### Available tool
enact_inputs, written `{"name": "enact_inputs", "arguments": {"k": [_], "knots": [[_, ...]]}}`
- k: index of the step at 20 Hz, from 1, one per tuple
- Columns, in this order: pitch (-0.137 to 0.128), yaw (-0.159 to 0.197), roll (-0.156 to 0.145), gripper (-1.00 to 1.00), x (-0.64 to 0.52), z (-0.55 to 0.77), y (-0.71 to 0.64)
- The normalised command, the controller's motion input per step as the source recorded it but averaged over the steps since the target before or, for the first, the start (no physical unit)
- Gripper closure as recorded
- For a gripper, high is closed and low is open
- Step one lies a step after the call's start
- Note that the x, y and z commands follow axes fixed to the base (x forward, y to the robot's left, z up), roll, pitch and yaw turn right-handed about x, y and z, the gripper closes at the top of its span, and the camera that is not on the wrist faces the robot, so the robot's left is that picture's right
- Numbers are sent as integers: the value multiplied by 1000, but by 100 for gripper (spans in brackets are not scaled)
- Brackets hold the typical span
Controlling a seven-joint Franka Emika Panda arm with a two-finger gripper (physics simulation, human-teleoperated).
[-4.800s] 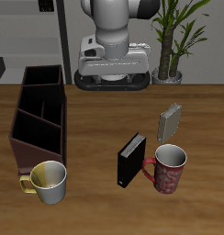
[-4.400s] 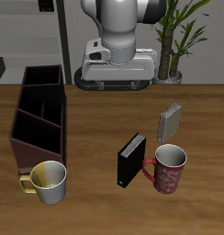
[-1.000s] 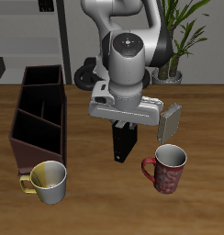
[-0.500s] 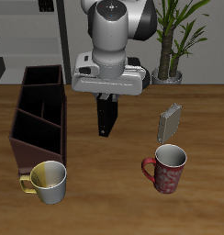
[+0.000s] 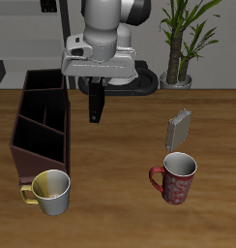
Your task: Place the black book into the right desk caddy's front compartment and place the yellow book into the right desk caddy's right compartment and place the red mug into the right desk caddy's left compartment
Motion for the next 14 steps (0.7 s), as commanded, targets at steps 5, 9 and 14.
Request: {"name": "enact_inputs", "arguments": {"k": [5,9,14], "knots": [[7,50,-67,100,-163,231,-451],[2,23,-78,100,-113,144,-491],[27,-13,-65,100,-106,-22,-306]]}}
